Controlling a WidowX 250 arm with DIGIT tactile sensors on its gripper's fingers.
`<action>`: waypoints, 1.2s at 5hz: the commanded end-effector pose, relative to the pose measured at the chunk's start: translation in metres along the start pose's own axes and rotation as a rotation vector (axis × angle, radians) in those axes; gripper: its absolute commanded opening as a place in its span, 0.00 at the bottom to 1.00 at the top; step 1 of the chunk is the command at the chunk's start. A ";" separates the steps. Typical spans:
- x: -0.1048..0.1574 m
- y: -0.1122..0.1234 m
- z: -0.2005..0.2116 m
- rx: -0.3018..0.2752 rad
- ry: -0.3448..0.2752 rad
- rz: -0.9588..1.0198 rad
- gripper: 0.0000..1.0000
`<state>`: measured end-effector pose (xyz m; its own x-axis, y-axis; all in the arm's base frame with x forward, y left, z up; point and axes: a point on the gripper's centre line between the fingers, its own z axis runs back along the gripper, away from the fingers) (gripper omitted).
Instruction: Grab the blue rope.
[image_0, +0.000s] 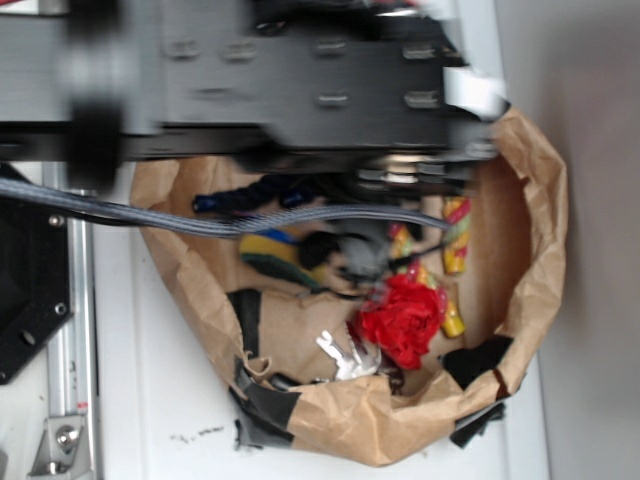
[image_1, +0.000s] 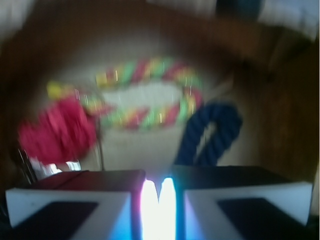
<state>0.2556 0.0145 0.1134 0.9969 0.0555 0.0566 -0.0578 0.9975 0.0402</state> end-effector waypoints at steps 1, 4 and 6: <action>-0.007 0.033 -0.042 -0.030 -0.046 -0.114 1.00; 0.022 0.033 -0.060 -0.113 -0.062 -0.093 1.00; 0.041 0.037 -0.079 -0.081 -0.026 -0.073 1.00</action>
<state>0.2918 0.0423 0.0318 0.9987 -0.0284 0.0422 0.0301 0.9987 -0.0412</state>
